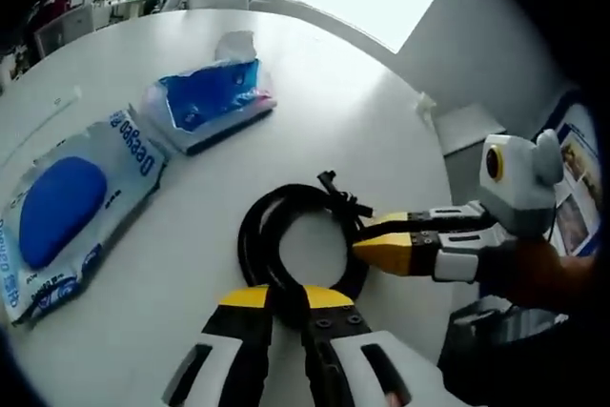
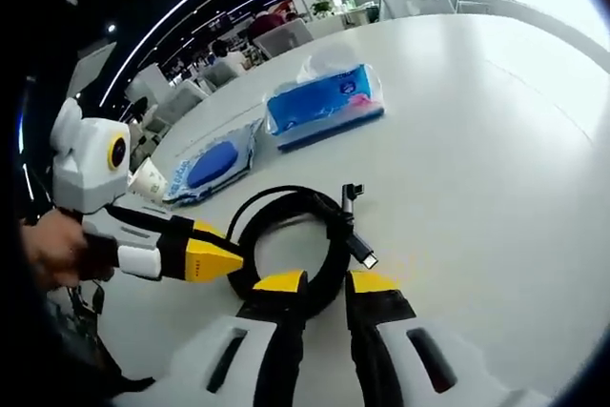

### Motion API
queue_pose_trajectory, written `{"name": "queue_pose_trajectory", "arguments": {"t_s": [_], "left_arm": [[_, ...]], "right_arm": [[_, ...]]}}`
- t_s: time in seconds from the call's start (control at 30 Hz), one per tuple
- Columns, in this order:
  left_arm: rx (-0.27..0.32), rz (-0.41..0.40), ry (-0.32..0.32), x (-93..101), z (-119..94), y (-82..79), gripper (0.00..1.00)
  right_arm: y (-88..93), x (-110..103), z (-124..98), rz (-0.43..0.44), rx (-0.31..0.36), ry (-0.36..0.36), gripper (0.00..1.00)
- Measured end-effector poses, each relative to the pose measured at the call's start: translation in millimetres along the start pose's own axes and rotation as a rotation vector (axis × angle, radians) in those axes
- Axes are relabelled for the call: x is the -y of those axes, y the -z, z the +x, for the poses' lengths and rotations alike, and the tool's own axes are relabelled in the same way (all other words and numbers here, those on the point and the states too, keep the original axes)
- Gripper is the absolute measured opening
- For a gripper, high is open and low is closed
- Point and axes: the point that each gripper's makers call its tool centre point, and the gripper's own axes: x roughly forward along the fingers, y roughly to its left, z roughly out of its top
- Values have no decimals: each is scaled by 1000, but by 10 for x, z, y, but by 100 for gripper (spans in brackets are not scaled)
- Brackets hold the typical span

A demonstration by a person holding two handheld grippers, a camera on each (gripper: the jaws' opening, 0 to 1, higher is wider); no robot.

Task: Arrange the tabletop items into an orderly group along one side of the table until the central work area is clear of visible clutter.

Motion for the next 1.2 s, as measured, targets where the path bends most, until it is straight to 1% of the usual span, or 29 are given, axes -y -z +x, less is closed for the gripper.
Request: {"name": "queue_pose_trajectory", "arguments": {"t_s": [0.1, 0.2, 0.23, 0.27, 0.37, 0.47, 0.6, 0.73, 0.9, 1.2], "left_arm": [[1, -19, 5, -1, -13, 5, 7], [24, -32, 13, -1, -77, -45, 5], [29, -31, 13, 0, -101, -60, 5], [39, -34, 13, 2, -116, -82, 4], [45, -29, 15, 6, -150, -107, 3], [51, -38, 17, -4, -171, -109, 3], [77, -36, 15, 13, -265, -158, 3], [101, -38, 8, -28, -312, -228, 2], [115, -47, -3, -108, -319, -270, 3], [126, -78, -22, -231, -292, -321, 3]], "right_arm": [[7, -3, -6, 0, -4, 1, 8], [16, -28, -31, 12, -1, -6, 7], [16, -39, -43, 12, 5, -9, 3], [-4, -49, -29, 21, 17, -12, 3], [3, -121, -22, 15, 11, -20, 3], [-21, -141, -26, 17, 14, -24, 2], [-85, -167, -26, 16, 28, -32, 2], [-175, -224, -16, 5, 39, -37, 2], [-263, -253, 49, -15, 40, -46, 2], [-354, -217, 189, -51, 35, -52, 2]]}}
